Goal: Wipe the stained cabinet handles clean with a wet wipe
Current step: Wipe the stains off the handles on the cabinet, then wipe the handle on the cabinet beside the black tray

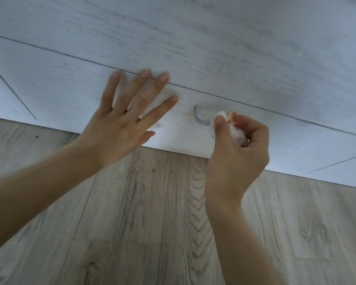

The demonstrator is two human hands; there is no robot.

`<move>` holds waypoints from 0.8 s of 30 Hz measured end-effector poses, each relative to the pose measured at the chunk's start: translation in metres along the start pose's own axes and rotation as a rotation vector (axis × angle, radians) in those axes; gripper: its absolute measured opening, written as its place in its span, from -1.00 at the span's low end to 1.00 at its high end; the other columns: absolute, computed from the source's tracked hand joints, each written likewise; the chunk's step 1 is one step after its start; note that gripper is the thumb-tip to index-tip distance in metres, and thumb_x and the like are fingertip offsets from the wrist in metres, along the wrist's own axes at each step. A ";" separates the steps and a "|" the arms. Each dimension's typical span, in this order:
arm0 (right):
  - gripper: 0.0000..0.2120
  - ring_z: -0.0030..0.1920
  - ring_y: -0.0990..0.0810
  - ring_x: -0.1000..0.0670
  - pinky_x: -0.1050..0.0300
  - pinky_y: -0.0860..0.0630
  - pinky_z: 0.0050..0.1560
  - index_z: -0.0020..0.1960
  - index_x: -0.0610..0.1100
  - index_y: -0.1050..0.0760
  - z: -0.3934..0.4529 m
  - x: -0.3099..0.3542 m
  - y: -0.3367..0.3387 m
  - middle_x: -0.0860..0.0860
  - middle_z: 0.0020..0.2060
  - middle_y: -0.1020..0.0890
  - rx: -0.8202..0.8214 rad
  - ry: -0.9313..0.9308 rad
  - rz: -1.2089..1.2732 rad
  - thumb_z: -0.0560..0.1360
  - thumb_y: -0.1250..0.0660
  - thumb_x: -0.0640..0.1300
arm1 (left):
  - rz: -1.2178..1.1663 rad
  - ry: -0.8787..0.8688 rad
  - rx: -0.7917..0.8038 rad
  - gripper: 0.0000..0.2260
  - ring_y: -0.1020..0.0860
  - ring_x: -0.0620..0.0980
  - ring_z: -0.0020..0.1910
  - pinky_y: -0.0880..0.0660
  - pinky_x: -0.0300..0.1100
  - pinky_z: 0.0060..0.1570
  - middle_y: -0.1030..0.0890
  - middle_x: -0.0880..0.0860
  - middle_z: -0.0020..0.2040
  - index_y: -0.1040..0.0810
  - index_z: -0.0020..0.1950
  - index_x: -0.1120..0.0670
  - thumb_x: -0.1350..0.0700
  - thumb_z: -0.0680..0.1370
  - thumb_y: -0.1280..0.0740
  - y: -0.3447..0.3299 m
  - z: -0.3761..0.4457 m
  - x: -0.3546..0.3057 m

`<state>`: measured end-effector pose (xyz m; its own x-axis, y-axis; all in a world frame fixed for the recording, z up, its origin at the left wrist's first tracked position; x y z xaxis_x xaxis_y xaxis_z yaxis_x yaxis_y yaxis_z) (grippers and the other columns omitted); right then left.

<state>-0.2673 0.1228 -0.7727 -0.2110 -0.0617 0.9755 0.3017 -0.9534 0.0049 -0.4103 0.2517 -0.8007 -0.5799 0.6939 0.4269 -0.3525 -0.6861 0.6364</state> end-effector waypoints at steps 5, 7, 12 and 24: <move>-0.84 -0.02 -0.55 0.14 0.25 -0.50 0.03 -0.04 0.08 -0.50 0.012 0.020 -0.028 0.10 -0.06 -0.58 0.255 0.070 -0.146 0.43 -0.43 -0.06 | 0.033 0.018 0.065 -0.15 -0.03 0.22 0.51 0.05 0.23 0.43 0.01 0.19 0.55 -0.01 0.59 0.07 -0.09 0.46 -0.42 0.025 0.018 0.015; -0.85 -0.05 -0.50 0.27 0.22 -0.44 0.13 -0.08 0.12 -0.47 0.018 0.035 -0.039 0.15 -0.06 -0.56 0.349 0.129 -0.257 0.44 -0.41 -0.06 | 0.046 0.047 0.115 -0.15 -0.04 0.21 0.52 0.00 0.24 0.43 -0.01 0.20 0.55 -0.02 0.59 0.07 -0.10 0.45 -0.41 0.039 0.028 0.023; -0.86 -0.09 -0.47 0.18 0.56 -0.28 -0.13 -0.01 -0.08 -0.54 0.020 0.074 -0.068 0.03 0.00 -0.53 0.714 0.169 -0.461 0.45 -0.36 -0.23 | 0.024 0.082 0.311 -0.19 -0.16 0.21 0.50 -0.12 0.23 0.42 -0.15 0.21 0.53 -0.16 0.56 0.10 -0.10 0.42 -0.45 0.085 0.053 0.041; -0.83 -0.08 -0.56 -0.03 0.15 -0.50 -0.13 0.08 -0.11 -0.52 0.008 0.307 -0.078 -0.03 0.02 -0.50 1.111 0.229 -0.837 0.54 -0.20 -0.21 | -0.125 0.249 0.941 -0.24 0.43 0.07 0.43 0.56 0.07 0.28 0.51 0.08 0.42 0.52 0.41 -0.03 -0.21 0.61 -0.07 0.254 0.123 0.132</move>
<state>-0.3480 0.1806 -0.4720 -0.8026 0.2511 0.5411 0.5566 -0.0112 0.8307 -0.4862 0.1953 -0.5040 -0.7549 0.6093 0.2427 0.2445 -0.0819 0.9662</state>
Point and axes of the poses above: each hand's wrist, its own z-axis towards the middle knuckle, its own y-axis out of the back of the hand, x = y × z, the point moved 9 cm from there along z, towards the middle knuckle
